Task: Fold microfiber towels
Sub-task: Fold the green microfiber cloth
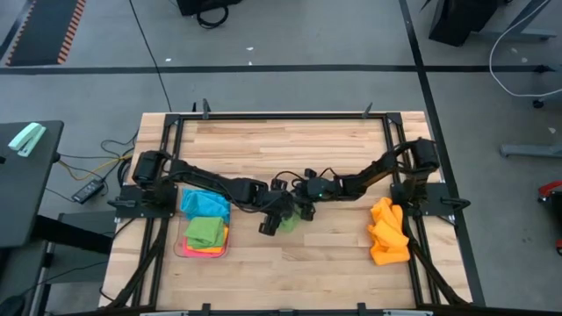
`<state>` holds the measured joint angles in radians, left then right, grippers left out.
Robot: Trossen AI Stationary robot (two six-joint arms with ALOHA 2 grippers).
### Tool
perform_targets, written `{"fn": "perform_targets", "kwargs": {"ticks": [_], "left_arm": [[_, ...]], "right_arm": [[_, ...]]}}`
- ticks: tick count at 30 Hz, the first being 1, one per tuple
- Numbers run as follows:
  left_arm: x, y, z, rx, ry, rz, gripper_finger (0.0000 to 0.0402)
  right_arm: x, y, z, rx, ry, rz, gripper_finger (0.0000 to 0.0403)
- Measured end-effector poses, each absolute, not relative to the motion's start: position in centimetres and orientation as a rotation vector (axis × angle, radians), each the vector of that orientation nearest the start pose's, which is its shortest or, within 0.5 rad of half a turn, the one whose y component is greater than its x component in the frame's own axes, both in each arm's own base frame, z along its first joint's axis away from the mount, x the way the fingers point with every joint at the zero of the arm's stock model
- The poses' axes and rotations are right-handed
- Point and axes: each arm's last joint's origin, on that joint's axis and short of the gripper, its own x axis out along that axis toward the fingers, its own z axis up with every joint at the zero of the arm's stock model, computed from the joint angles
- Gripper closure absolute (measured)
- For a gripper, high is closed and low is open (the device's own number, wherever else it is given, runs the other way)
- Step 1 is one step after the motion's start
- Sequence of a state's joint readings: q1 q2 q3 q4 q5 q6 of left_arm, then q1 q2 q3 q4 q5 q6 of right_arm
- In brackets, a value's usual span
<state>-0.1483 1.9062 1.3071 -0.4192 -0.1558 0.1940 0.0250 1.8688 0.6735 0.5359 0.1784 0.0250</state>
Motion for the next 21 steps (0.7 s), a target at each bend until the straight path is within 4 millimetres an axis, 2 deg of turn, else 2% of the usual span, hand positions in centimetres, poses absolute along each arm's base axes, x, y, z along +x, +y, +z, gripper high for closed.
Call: {"fn": "perform_targets", "kwargs": {"ticks": [5, 9, 14, 18, 21], "left_arm": [[38.8, -5.6, 18.9, 0.325, 0.988, -0.094, 0.0125], [38.8, -5.5, 18.9, 0.325, 0.988, -0.091, 0.0142], [38.7, -5.3, 19.2, 0.326, 0.985, -0.087, 0.0164], [38.6, -5.3, 20.3, 0.342, 0.950, -0.094, 0.0180], [38.5, -5.3, 20.4, 0.343, 0.948, -0.095, 0.0190]], "right_arm": [[31.6, 0.3, 10.0, -0.056, 0.669, -0.158, 0.0242], [30.7, 0.2, 11.8, -0.085, 0.690, -0.153, 0.0242], [28.7, 0.8, 13.6, -0.084, 0.588, -0.140, 0.0242], [27.4, 2.1, 13.8, -0.074, 0.459, -0.088, 0.0242], [27.1, 3.1, 13.7, -0.074, 0.417, -0.053, 0.0242]]}}
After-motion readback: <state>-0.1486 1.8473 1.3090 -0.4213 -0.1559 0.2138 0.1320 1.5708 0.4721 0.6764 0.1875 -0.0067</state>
